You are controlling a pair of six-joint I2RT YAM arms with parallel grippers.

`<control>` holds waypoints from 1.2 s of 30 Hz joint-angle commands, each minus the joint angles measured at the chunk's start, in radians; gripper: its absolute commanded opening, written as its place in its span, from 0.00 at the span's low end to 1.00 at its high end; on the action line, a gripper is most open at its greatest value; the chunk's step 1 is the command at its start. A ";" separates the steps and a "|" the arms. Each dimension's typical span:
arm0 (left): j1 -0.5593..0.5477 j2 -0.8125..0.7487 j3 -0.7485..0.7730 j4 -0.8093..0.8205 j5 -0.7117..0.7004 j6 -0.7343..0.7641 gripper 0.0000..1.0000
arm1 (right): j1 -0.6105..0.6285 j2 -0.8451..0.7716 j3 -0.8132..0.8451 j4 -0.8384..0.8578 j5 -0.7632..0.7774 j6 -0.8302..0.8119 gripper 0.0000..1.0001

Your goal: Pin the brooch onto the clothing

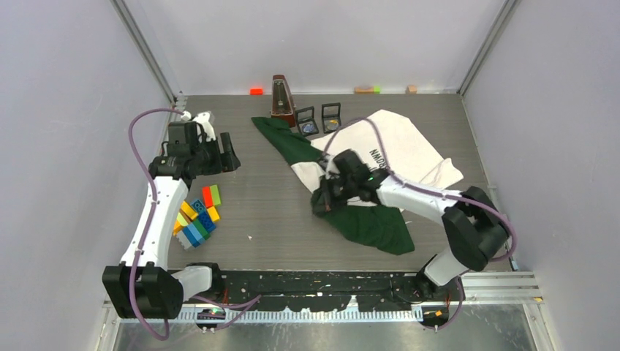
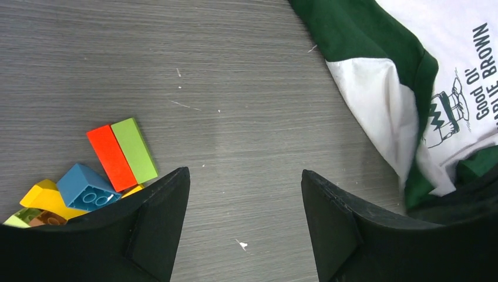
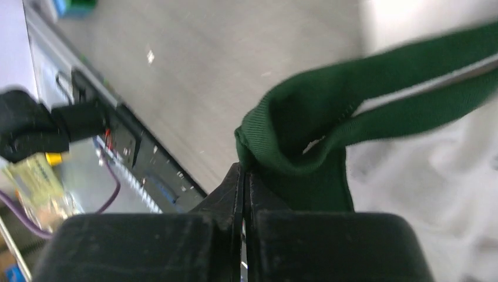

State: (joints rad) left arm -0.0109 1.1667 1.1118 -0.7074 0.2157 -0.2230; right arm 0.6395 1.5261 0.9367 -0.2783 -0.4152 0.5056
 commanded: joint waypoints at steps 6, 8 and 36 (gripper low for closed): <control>0.006 -0.031 -0.010 0.028 -0.035 0.017 0.69 | 0.393 0.274 0.143 0.183 -0.014 0.088 0.01; 0.006 -0.026 -0.009 0.027 -0.036 0.016 0.70 | 0.454 0.301 0.174 0.189 -0.018 0.084 0.01; -0.343 0.284 -0.113 0.255 -0.139 -0.212 0.82 | -0.003 -0.015 0.126 -0.165 0.370 -0.011 0.77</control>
State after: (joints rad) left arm -0.3408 1.3903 0.9657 -0.5407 0.1764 -0.4171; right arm 0.7063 1.5013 1.0927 -0.4389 -0.0383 0.4969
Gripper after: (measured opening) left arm 0.854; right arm 0.766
